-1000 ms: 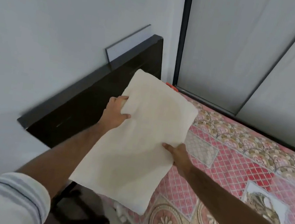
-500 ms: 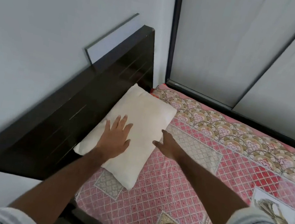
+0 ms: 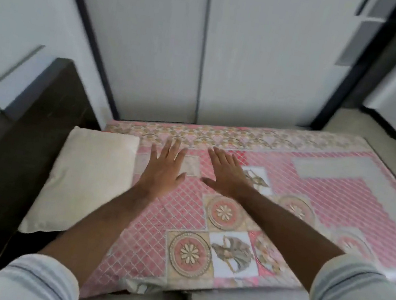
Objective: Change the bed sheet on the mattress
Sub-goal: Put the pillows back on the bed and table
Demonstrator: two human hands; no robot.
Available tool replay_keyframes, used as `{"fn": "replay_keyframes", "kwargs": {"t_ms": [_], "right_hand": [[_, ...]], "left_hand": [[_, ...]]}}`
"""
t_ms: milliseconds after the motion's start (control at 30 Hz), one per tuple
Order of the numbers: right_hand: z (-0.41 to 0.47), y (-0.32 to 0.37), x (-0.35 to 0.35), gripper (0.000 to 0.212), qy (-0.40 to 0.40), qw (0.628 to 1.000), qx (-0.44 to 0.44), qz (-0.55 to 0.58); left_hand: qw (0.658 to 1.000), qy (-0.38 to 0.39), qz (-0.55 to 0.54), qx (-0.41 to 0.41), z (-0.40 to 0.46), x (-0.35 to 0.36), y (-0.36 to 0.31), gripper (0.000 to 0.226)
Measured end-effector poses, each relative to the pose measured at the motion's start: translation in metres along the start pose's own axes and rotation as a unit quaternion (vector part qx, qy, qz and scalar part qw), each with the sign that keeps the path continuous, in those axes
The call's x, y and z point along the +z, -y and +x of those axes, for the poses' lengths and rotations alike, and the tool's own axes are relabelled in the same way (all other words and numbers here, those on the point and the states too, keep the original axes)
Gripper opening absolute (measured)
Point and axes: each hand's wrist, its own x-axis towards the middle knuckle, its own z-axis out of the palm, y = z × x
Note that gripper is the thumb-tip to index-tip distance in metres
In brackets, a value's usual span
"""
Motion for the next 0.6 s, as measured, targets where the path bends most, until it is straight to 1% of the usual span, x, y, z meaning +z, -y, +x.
{"fn": "replay_keyframes", "kwargs": {"t_ms": [100,267,367,467,600], "right_hand": [[-0.088,-0.054,-0.020,0.095,-0.016,0.997,0.073,0.005],[-0.241,-0.151,-0.037,0.094,-0.035,0.978,0.205,0.005],[-0.328,-0.212,-0.043,0.095,-0.047,0.958,0.281,-0.004],[-0.422,-0.276,-0.053,0.096,-0.065,0.932,0.356,-0.005],[-0.541,-0.360,-0.074,0.096,-0.082,0.894,0.439,-0.033]], "left_hand": [[0.997,-0.012,-0.009,0.081,0.004,-0.034,-0.085,0.075],[0.977,-0.039,-0.004,0.212,0.020,-0.073,-0.239,0.076],[0.959,-0.048,-0.003,0.279,0.035,-0.090,-0.343,0.077],[0.934,-0.059,0.017,0.352,0.046,-0.111,-0.470,0.077],[0.902,-0.074,-0.006,0.426,0.057,-0.142,-0.634,0.076]]}}
